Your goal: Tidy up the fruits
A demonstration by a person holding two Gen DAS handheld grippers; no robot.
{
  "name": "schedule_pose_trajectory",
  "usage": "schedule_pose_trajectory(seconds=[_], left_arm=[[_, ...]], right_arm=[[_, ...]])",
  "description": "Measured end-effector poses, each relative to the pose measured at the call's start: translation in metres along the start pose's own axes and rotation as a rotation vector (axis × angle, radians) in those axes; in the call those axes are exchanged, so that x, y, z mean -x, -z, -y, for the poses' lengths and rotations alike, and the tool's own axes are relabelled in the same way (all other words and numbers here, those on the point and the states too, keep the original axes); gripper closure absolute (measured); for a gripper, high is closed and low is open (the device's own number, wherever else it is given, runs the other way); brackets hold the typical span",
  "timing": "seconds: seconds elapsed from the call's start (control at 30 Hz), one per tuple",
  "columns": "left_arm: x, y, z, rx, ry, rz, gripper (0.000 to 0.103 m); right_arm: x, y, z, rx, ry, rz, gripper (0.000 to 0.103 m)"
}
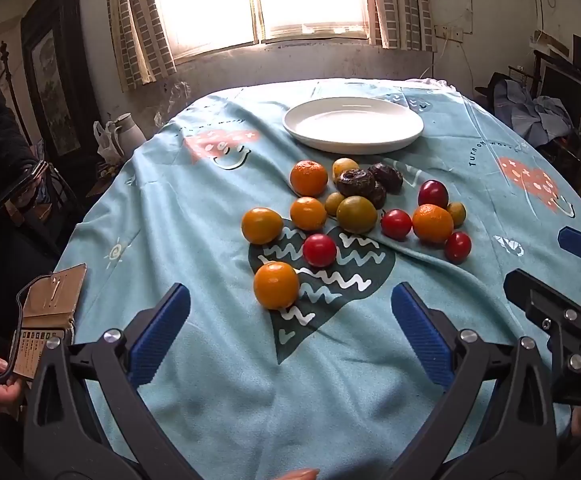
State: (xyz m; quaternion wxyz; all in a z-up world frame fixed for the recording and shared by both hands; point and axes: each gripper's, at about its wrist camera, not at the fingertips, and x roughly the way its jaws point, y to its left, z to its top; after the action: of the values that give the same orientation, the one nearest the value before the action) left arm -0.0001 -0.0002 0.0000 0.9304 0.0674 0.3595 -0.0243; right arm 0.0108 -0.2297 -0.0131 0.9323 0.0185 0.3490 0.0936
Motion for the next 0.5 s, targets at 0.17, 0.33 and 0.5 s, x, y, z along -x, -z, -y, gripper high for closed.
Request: schedule_pose_trajectory(seconds=[0.17,0.33,0.5], left_arm=[[-0.0010,-0.0009,-0.0041,0.008,0.012,-0.005,0.002],[0.0009,-0.0006,0.0021,-0.004,-0.007,0.000,0.002],[-0.0001,0.0022,0.0034,-0.008,-0.004,-0.002,0.002]], right_arm=[[-0.0006,0.0000,-0.0005,-0.002,-0.001,-0.003,0.001],[-0.0009,-0.0001,-0.0009,-0.002,-0.001,-0.005,0.001],[-0.0007,-0.0001,-0.0014,-0.003,0.000,-0.004,0.001]])
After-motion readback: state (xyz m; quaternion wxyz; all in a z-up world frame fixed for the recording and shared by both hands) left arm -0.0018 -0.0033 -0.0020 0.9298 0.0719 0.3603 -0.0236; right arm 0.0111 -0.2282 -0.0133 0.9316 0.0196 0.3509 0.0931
